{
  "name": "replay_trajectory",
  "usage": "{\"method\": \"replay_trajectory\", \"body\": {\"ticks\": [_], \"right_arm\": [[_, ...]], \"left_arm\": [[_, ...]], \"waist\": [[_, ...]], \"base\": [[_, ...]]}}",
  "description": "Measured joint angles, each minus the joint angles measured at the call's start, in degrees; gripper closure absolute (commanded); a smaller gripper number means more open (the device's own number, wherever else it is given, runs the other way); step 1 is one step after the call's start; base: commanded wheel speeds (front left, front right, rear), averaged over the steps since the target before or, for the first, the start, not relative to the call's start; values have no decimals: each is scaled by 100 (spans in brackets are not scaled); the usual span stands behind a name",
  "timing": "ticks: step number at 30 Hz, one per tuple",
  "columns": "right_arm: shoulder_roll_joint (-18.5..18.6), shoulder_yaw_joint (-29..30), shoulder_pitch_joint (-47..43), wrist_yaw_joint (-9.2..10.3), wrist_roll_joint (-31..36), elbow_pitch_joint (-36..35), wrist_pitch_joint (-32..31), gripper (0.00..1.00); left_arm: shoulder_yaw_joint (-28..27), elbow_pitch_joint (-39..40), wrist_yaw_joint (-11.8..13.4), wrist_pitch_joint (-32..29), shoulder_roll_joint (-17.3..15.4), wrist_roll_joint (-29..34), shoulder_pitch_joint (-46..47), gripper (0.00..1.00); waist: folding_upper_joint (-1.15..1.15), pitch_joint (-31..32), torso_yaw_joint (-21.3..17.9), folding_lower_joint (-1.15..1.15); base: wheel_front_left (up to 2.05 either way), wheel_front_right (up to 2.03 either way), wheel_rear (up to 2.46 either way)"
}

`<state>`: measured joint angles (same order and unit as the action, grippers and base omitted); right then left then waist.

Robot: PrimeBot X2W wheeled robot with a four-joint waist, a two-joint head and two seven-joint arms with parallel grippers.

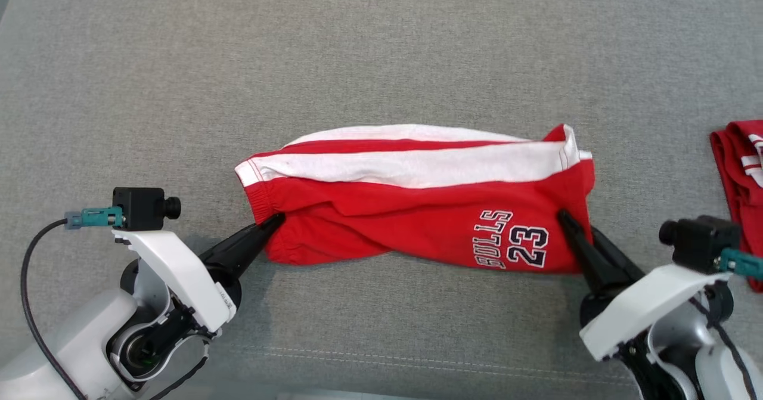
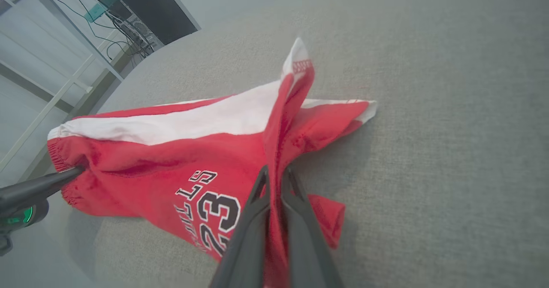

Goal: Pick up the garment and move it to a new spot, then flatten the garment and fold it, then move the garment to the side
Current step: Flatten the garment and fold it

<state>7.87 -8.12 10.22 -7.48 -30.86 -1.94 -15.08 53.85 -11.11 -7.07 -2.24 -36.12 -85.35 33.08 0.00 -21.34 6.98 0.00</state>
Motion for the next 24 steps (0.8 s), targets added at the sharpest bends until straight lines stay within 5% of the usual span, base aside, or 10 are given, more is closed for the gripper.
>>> {"method": "replay_trajectory", "body": {"ticks": [6,16,17,18,19,20,24], "right_arm": [[-435,404,-603,0,635,-842,-213,100],[-525,510,-598,0,918,-417,-302,100],[-531,503,-598,0,940,-325,-303,98],[-532,502,-601,0,936,-220,-304,62],[-537,500,-602,0,918,-133,-277,0],[-537,499,-602,0,932,-56,-229,0],[-536,504,-608,0,1013,234,70,0]], "left_arm": [[-32,26,0,-86,-144,-45,1,100],[71,46,10,-413,-215,-52,13,100],[76,3,11,-414,-175,-70,13,100],[83,-38,11,-414,-125,-80,13,100],[93,-77,10,-414,-82,-82,13,59],[94,-102,10,-412,-54,-83,13,0],[73,-254,10,-156,30,-41,8,0]], "waist": [[0,-31,-237,0],[0,63,-375,0],[0,76,-379,0],[0,90,-382,0],[0,103,-388,0],[0,118,-393,0],[0,234,-410,0]], "base": [[0,0,0],[0,0,0],[0,0,0],[0,0,0],[0,0,0],[0,0,0],[0,0,0]]}}
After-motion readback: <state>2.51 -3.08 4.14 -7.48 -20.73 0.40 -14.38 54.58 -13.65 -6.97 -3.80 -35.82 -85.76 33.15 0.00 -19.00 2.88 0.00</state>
